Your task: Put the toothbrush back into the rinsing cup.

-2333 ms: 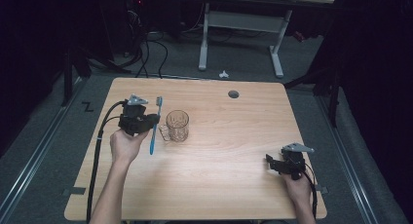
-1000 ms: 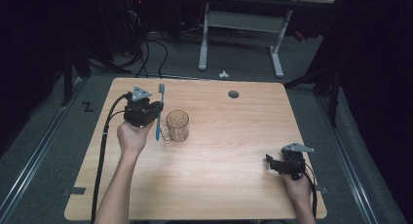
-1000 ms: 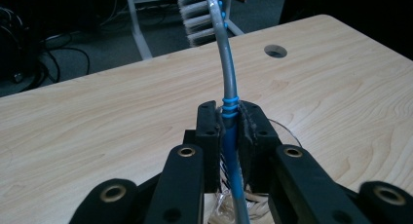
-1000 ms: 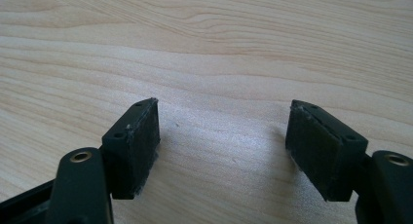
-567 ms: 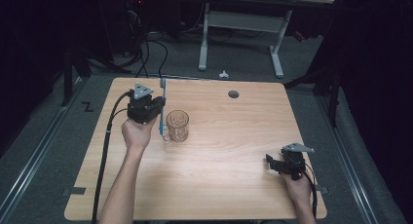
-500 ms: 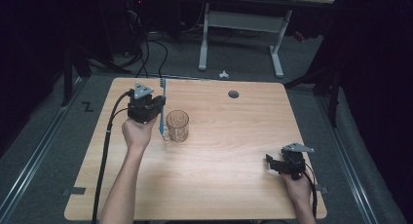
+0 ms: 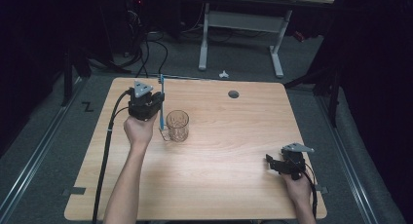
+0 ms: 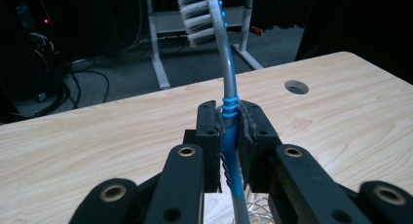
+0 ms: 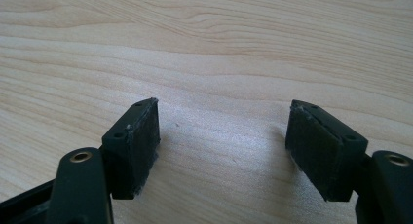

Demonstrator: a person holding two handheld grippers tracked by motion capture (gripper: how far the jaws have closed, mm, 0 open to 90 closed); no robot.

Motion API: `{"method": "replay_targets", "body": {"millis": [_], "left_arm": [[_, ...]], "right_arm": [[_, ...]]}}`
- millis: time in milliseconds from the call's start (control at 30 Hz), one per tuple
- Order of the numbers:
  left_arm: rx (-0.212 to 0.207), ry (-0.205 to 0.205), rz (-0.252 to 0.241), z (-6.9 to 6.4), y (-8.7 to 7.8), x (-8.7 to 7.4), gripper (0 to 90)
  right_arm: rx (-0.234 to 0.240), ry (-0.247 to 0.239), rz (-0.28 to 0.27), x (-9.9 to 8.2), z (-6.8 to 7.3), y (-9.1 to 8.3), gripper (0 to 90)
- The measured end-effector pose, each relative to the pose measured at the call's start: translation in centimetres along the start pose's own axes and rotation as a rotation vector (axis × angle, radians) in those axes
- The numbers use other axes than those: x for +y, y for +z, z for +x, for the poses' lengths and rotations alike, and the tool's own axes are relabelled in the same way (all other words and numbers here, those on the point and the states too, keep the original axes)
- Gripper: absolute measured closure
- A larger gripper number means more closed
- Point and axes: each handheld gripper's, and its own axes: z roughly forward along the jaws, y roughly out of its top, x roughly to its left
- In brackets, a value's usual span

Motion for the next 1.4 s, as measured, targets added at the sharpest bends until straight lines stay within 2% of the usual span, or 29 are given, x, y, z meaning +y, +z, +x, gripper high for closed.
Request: {"method": "replay_targets", "body": {"millis": [167, 733, 1400], "left_arm": [[0.005, -0.001, -0.012, -0.06, 0.35, -0.10, 80.1], [0.003, 0.005, 0.006, -0.05, 0.79, -0.69, 79.8], [-0.044, 0.028, 0.033, -0.22, -0.05, -0.68, 79.2]], "right_arm": [[0.000, 0.000, 0.000, 0.00, 0.00, 0.00, 28.8], [0.000, 0.000, 0.000, 0.00, 0.00, 0.00, 28.7], [0.000, 0.000, 0.000, 0.00, 0.00, 0.00, 28.7]]}}
